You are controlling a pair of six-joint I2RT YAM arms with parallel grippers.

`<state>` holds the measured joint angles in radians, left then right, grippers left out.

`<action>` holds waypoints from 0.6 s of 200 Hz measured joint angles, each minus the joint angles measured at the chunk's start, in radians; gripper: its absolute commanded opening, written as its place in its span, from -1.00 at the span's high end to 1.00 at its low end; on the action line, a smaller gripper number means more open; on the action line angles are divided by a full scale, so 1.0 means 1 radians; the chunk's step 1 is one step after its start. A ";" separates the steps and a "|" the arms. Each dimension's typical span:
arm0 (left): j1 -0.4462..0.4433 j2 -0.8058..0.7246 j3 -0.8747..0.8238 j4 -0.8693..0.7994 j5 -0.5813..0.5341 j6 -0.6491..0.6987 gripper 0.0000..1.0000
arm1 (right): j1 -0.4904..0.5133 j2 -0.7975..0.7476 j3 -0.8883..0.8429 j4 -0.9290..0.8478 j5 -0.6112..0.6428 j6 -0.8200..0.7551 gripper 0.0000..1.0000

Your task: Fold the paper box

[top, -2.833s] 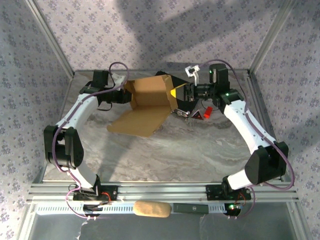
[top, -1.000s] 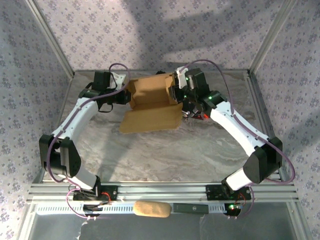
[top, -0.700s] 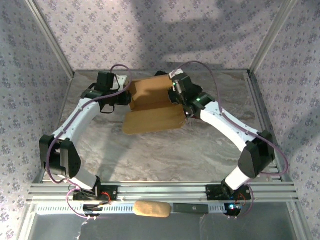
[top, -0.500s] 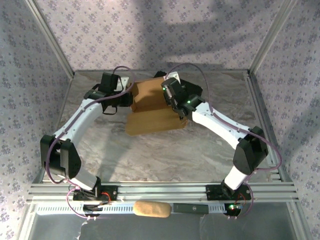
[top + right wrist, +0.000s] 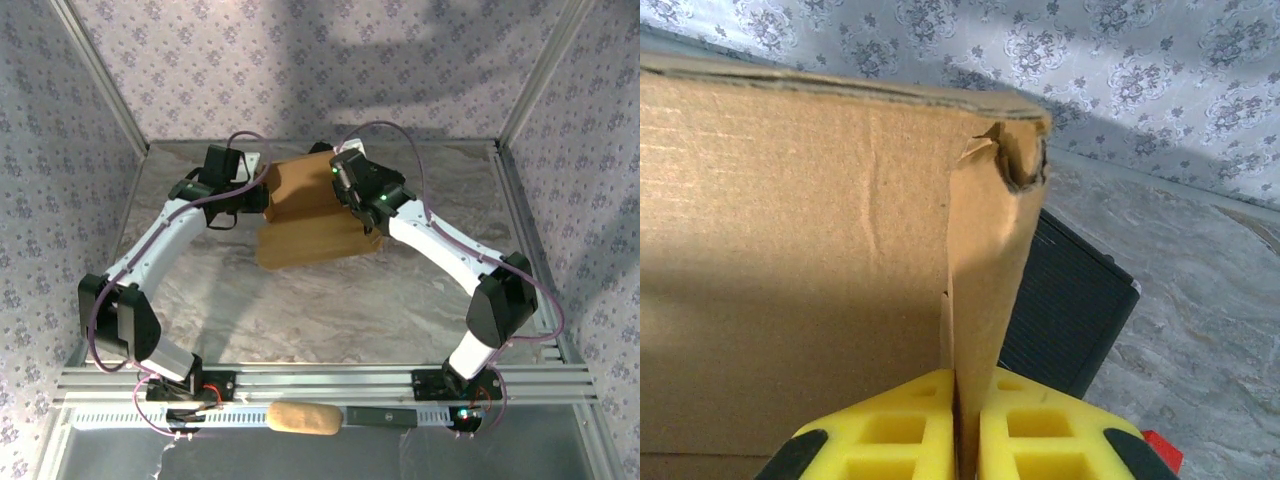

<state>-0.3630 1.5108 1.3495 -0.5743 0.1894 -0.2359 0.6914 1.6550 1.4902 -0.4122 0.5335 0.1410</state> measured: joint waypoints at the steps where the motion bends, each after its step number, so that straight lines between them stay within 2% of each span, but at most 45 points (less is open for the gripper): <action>1: 0.000 0.000 0.000 0.000 0.000 -0.001 1.00 | 0.000 0.000 0.000 -0.001 0.000 0.000 0.80; 49: -0.005 0.000 0.010 -0.010 -0.004 -0.002 1.00 | 0.003 0.014 0.027 -0.031 0.028 -0.001 0.70; 57: -0.006 0.000 0.013 -0.010 -0.006 -0.002 1.00 | 0.005 0.021 0.036 -0.035 0.041 -0.001 0.77; 67: -0.006 0.000 0.017 -0.010 -0.007 -0.002 1.00 | 0.005 0.029 0.045 -0.042 0.054 0.003 1.00; 120: -0.028 0.000 0.027 -0.017 -0.051 -0.036 1.00 | 0.052 0.082 0.127 -0.121 0.216 0.032 1.00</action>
<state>-0.3912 1.5108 1.3766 -0.5911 0.1387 -0.2722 0.7437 1.7374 1.6169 -0.5327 0.7498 0.1730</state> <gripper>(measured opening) 0.076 0.060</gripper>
